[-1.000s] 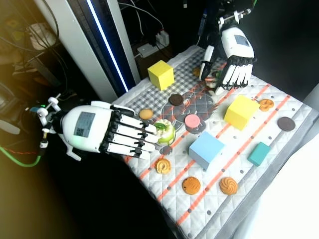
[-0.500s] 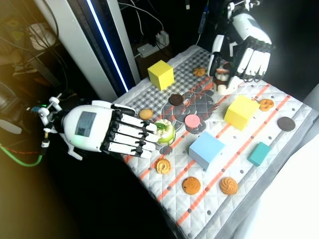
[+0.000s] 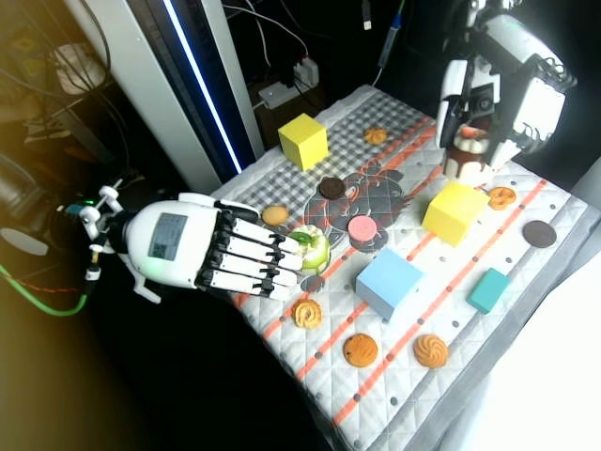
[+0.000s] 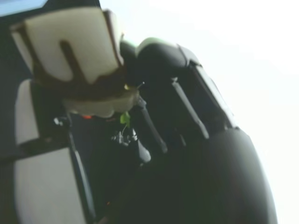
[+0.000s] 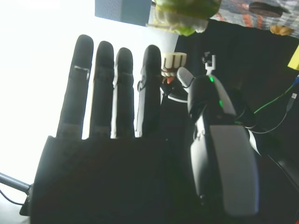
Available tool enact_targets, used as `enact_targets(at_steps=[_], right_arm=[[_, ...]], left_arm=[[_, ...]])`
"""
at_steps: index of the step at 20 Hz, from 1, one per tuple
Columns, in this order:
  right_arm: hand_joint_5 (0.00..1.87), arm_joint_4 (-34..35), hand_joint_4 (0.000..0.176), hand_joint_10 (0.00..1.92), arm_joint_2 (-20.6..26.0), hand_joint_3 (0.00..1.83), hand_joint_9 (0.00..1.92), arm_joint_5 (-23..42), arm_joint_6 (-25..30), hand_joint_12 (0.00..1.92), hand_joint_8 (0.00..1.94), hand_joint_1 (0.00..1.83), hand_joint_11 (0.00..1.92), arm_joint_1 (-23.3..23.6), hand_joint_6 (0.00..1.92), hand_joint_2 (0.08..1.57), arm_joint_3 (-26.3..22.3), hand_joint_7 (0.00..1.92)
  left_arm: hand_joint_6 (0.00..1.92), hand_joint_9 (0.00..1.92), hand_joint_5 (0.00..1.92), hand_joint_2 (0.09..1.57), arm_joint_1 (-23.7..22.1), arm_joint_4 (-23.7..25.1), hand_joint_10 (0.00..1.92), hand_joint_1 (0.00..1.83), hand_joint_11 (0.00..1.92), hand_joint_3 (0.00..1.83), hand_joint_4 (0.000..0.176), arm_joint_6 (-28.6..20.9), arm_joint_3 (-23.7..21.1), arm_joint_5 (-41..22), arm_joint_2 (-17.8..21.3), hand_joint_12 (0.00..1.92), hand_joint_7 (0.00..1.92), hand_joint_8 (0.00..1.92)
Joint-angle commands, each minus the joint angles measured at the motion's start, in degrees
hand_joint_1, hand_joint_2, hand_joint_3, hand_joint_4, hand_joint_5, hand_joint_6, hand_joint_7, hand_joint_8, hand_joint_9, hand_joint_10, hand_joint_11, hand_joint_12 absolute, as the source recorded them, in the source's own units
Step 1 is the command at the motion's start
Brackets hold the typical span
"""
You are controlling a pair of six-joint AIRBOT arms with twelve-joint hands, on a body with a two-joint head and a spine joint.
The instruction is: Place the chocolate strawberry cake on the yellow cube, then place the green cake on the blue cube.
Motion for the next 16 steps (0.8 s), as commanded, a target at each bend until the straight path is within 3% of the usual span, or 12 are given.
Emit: enact_targets(at_steps=[1,3,4,5,8,9,10,11,14,16], right_arm=[[0.69,1.04,0.047,0.00,-0.07,0.00,0.48,6.97,0.46,0.42,0.00,0.49,0.33,0.88,0.00,1.29,0.19,0.48],[0.72,0.73,0.019,0.00,-0.35,0.00,0.49,6.97,0.46,0.41,0.00,0.44,0.35,1.38,0.01,1.28,0.47,0.49],[0.71,0.67,0.033,0.00,-0.46,0.00,0.49,6.97,0.46,0.41,0.00,0.46,0.35,1.52,0.00,1.28,0.56,0.49],[0.71,0.56,0.036,0.01,-0.60,0.00,0.50,6.98,0.46,0.41,0.00,0.45,0.37,1.71,0.00,1.28,0.64,0.50],[0.72,0.45,0.022,0.01,-0.68,0.00,0.51,6.98,0.50,0.41,0.00,0.45,0.39,1.76,0.00,1.28,0.65,0.50],[0.71,0.45,0.012,0.00,-0.73,0.00,0.50,6.98,0.60,0.40,0.00,0.43,0.38,1.76,0.00,1.28,0.65,0.49],[0.71,0.44,0.012,0.00,-0.74,0.00,0.50,6.98,0.76,0.40,0.00,0.43,0.38,1.76,0.00,1.28,0.65,0.49],[0.71,0.44,0.033,0.00,-0.74,0.00,0.52,6.99,0.86,0.35,0.00,0.42,0.42,1.76,0.00,1.28,0.65,0.50],[0.71,0.37,0.076,0.00,-0.74,0.00,0.52,7.03,1.01,0.32,0.00,0.35,0.43,1.76,0.00,1.28,0.65,0.50],[0.71,0.36,0.078,0.00,-0.76,0.00,0.49,7.09,1.15,0.36,0.00,0.35,0.39,1.76,0.00,1.28,0.65,0.48]], left_arm=[[0.41,1.10,1.19,1.04,-0.84,0.68,0.89,1.29,0.82,0.00,0.000,-0.63,0.58,-5.84,0.07,1.52,1.17,0.90],[0.41,1.07,1.20,1.04,-0.86,0.08,0.87,1.29,0.68,0.00,0.000,-0.64,1.72,-5.23,-0.66,1.46,1.17,0.89],[0.40,1.11,1.22,1.03,-0.85,-0.14,0.82,1.28,0.73,0.00,0.000,-0.64,1.84,-5.22,-0.74,1.42,1.18,0.85],[0.34,1.14,1.26,1.02,-0.84,-0.53,0.81,1.28,0.76,0.00,0.000,-0.64,1.99,-5.22,-0.84,1.44,1.19,0.82],[0.13,1.13,1.34,1.03,-0.64,-0.64,0.93,1.29,0.92,0.00,0.000,-0.64,2.56,-4.65,-1.27,1.53,1.15,0.93],[0.08,1.10,1.36,1.03,-0.49,-0.62,1.00,1.29,0.82,0.00,0.000,-0.64,2.73,-4.58,-1.46,1.60,1.14,0.95],[0.08,1.10,1.36,1.03,-0.44,-0.67,1.00,1.29,0.82,0.00,0.000,-0.64,2.94,-4.79,-1.74,1.60,1.14,0.95],[0.07,1.10,1.36,1.02,-0.33,-0.95,1.01,1.30,0.76,0.00,0.000,-0.70,3.04,-5.10,-1.97,1.59,1.15,0.94],[0.06,1.06,1.38,1.03,0.08,-0.94,1.01,1.29,0.66,0.00,0.000,-2.62,3.55,-5.29,-2.19,1.57,1.14,0.93],[0.07,1.03,1.37,1.03,0.34,-0.96,1.07,1.28,0.66,0.00,0.000,-3.91,4.02,-5.27,-2.31,1.61,1.13,0.95]])
